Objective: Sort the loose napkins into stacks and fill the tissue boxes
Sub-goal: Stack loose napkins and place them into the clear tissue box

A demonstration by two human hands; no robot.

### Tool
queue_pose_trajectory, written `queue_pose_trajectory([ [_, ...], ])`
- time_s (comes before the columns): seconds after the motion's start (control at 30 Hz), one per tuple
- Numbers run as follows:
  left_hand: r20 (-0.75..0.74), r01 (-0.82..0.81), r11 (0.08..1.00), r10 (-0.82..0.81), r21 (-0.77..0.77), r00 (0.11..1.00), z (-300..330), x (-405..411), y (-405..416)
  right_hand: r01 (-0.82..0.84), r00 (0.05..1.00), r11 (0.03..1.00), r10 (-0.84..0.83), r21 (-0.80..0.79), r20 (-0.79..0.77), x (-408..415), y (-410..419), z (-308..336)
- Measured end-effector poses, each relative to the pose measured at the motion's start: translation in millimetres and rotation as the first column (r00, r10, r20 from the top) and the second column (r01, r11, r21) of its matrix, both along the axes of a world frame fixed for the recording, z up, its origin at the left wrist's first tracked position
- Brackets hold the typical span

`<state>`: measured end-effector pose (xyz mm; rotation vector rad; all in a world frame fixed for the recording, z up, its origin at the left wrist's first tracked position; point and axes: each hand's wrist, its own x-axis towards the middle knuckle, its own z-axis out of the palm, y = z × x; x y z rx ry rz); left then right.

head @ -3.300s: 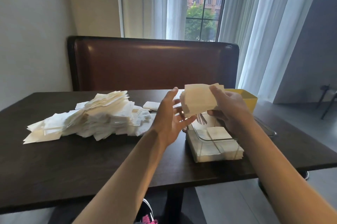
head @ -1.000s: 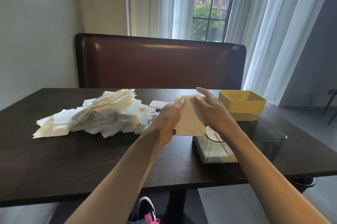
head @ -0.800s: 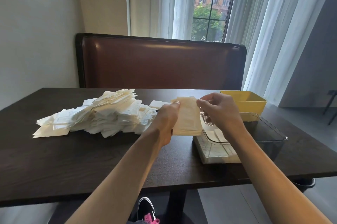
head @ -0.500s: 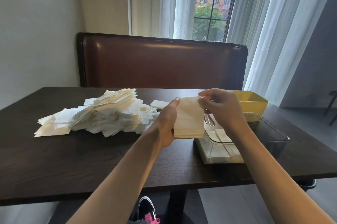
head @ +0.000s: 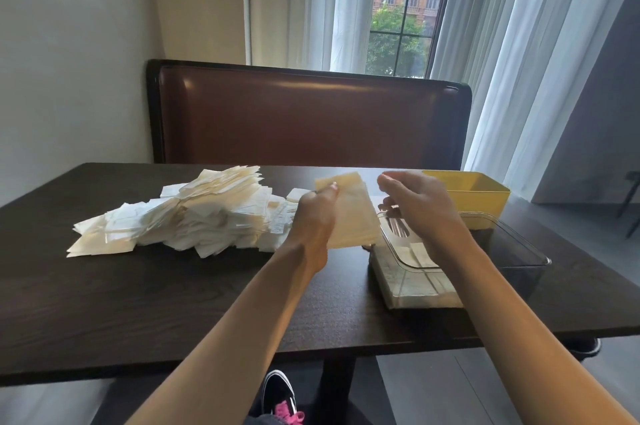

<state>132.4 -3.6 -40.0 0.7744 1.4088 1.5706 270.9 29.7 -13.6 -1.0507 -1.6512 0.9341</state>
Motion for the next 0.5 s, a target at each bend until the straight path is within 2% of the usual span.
queue_pose_trajectory([
  [0.13,-0.033,-0.134,0.986,0.138,0.095,0.990,11,9,8,-0.203,0.975,0.974,0.211,-0.098,0.071,-3,-14,1],
  [0.23,-0.050,-0.150,0.979,0.158,0.136,0.986,19,18,16,-0.303,0.951,0.936,0.310,-0.181,0.012,-2,-20,5],
  [0.4,-0.048,-0.086,0.986,0.094,0.143,0.994,26,35,31,-0.256,0.963,0.951,0.267,-0.171,0.042,12,-16,9],
  [0.5,-0.074,0.073,0.995,-0.068,0.072,0.995,27,44,38,-0.188,0.981,0.966,0.194,-0.176,0.019,29,-10,11],
])
